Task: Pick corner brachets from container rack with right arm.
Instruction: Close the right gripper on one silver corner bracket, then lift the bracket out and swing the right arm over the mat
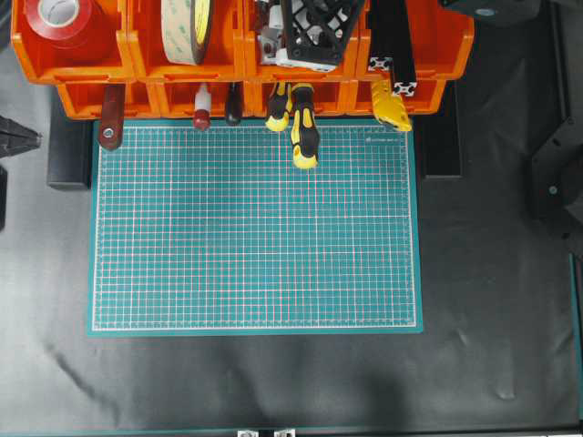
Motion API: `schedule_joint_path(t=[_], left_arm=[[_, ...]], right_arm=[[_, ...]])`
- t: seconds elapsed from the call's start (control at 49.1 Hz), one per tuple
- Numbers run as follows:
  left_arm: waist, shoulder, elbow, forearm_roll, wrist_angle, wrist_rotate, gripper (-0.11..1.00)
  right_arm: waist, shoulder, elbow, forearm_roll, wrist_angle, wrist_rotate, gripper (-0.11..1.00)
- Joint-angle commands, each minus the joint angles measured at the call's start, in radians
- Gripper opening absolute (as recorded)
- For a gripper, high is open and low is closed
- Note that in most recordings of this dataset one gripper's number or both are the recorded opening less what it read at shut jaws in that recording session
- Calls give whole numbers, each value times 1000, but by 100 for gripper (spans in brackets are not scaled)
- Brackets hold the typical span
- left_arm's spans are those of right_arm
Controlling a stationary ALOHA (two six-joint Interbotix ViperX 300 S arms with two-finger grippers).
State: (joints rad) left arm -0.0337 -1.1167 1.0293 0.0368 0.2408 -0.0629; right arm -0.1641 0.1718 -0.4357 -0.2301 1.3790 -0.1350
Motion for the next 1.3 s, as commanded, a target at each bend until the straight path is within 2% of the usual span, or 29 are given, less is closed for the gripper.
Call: schedule_joint_path(t=[0.0, 0.367, 0.631, 0.876, 1.1, 1.283], left_arm=[[-2, 6, -17, 3, -5, -3, 0], [-3, -5, -17, 3, -3, -3, 0], [-3, -29, -25, 3, 57, -3, 0], [-2, -57, -32, 3, 83, -3, 0], [-2, -58, -32, 2, 83, -3, 0], [-2, -60, -32, 3, 83, -3, 0]], right_arm=[[5, -20, -41, -3, 18, 2, 32], [32, -66, -152, -17, 94, 6, 32], [92, -207, -104, -17, 61, 64, 32], [156, -353, 71, -17, -8, 152, 31], [256, -520, 342, -25, -221, 295, 31], [331, -614, 580, -26, -390, 446, 31]])
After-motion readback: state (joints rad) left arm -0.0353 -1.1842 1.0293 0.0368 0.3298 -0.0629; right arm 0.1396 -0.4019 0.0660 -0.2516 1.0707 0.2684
